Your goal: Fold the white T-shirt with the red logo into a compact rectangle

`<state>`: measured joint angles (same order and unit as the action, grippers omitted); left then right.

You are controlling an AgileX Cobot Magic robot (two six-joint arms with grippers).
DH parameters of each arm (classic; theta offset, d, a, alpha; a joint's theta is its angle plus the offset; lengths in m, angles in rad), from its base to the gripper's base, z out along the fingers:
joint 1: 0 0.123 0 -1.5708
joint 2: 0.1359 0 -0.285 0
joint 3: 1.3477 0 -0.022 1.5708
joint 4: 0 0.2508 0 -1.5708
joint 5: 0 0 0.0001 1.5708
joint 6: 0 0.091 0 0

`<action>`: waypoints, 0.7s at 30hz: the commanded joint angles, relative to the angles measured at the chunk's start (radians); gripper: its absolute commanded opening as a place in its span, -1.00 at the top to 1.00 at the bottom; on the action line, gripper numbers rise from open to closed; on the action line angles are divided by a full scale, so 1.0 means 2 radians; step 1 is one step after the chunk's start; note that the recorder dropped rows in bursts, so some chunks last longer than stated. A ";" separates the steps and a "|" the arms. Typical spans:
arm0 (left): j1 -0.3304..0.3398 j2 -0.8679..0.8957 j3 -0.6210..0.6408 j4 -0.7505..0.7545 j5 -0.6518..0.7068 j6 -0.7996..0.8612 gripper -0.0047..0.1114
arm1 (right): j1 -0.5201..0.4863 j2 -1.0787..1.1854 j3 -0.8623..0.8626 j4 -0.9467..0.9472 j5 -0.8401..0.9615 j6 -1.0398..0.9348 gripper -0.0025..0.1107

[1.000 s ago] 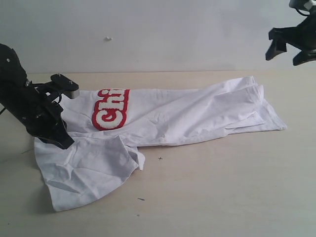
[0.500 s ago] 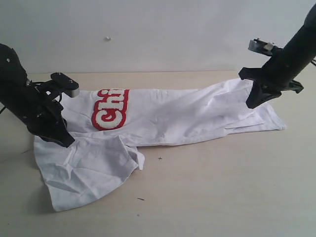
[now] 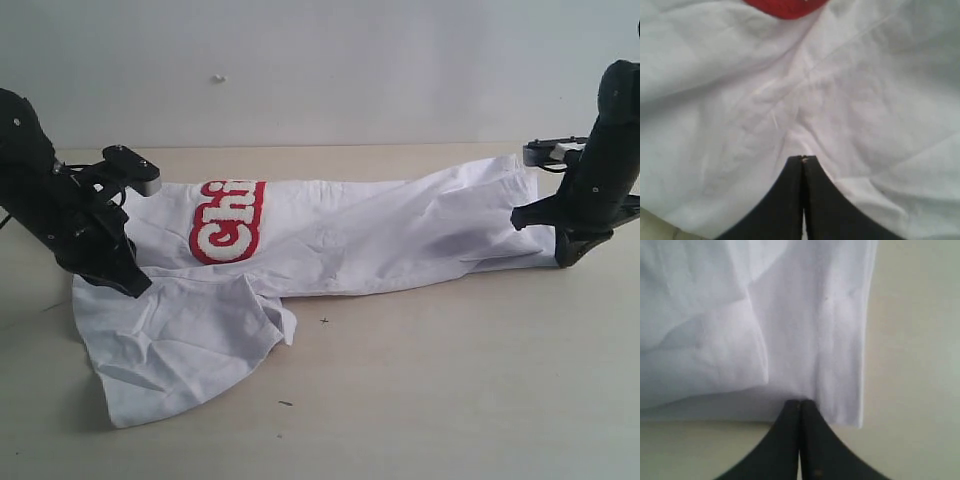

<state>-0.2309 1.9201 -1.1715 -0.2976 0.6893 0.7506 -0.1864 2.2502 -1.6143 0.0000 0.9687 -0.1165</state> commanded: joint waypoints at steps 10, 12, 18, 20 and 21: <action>0.001 -0.006 0.005 -0.050 -0.013 0.004 0.92 | 0.022 -0.066 0.010 0.179 -0.067 -0.136 0.96; 0.001 -0.006 0.009 -0.055 -0.007 0.004 0.92 | 0.023 -0.042 0.010 0.125 -0.074 -0.093 0.96; 0.001 -0.003 0.035 -0.066 -0.040 0.008 0.92 | 0.023 -0.016 0.018 0.041 -0.065 -0.035 0.96; 0.001 -0.003 0.037 -0.066 -0.040 0.008 0.92 | 0.023 -0.012 0.032 0.025 -0.068 -0.022 0.96; 0.001 -0.003 0.037 -0.066 -0.037 0.008 0.92 | 0.023 -0.009 0.035 0.023 -0.069 -0.019 0.96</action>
<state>-0.2309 1.9201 -1.1057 -0.4172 0.6259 0.7589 -0.1379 2.2197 -1.5680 0.0865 0.8368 -0.1924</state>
